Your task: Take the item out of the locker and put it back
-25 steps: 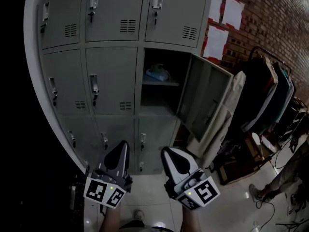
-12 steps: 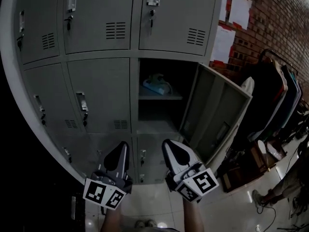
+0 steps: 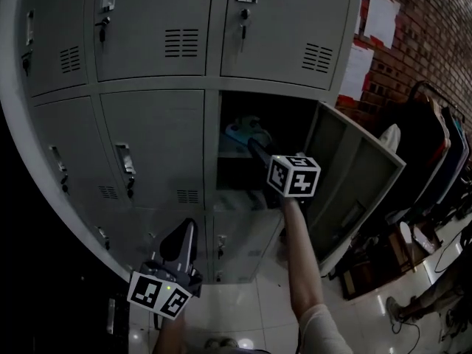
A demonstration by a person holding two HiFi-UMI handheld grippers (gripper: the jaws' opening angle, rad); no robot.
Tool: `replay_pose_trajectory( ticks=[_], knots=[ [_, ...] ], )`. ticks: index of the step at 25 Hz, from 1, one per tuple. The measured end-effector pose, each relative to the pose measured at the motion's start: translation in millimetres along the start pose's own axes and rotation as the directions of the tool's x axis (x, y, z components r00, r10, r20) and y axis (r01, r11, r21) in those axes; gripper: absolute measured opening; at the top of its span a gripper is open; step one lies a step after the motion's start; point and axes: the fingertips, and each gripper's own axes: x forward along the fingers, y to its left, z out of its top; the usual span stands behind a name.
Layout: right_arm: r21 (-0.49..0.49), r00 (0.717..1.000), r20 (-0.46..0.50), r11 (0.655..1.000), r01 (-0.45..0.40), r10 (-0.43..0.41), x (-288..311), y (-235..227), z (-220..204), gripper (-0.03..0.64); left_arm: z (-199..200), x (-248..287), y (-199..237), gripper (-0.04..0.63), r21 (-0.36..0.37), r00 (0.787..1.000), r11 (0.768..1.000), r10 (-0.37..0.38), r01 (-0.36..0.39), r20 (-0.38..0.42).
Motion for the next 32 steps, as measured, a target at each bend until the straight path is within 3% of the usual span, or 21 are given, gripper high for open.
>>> replay_pose_trajectory(
  ticks=[4,10,11,13,15,21,25,29,32],
  knots=[
    [0.015,0.991,-0.124,0.999,0.046,-0.043,33,-31,-24,0.376,-4,0,14,0.003,-0.013,1.0,1.0,0.027,-0.028,-0.006],
    [-0.042,0.981,-0.192,0.999,0.032,-0.04,55,-33,-43,0.359,-5,5,27,0.003,-0.021,0.999,0.998,0.052,-0.052,0.002],
    [-0.072,0.979,-0.201,0.997,0.022,-0.036,57,-33,-45,0.301,-5,5,27,0.003,-0.019,0.999,0.998,0.053,-0.053,0.002],
    [-0.115,0.975,-0.22,0.993,-0.002,-0.023,59,-30,-46,0.026,-5,5,28,0.003,-0.015,0.998,0.998,0.058,-0.058,0.002],
    [-0.112,0.976,-0.217,0.994,-0.008,-0.017,59,-27,-44,0.02,-4,6,30,0.003,-0.011,0.998,0.998,0.062,-0.061,0.003],
    [-0.081,0.989,-0.142,0.996,0.032,-0.043,42,-28,-31,0.018,-4,9,26,0.003,-0.015,0.999,0.999,0.051,-0.051,0.0],
    [-0.017,1.0,0.012,1.0,0.017,-0.017,-10,-8,-8,0.018,-3,11,17,0.003,-0.011,1.0,0.999,0.03,-0.03,-0.006],
    [0.043,0.98,0.193,0.998,-0.047,0.038,-95,31,7,0.018,0,10,4,0.003,-0.003,1.0,1.0,0.01,-0.01,-0.005],
    [0.083,0.96,0.277,0.994,-0.071,0.046,-164,58,2,0.018,1,5,-4,0.003,0.014,1.0,1.0,0.006,-0.006,-0.005]
  ],
)
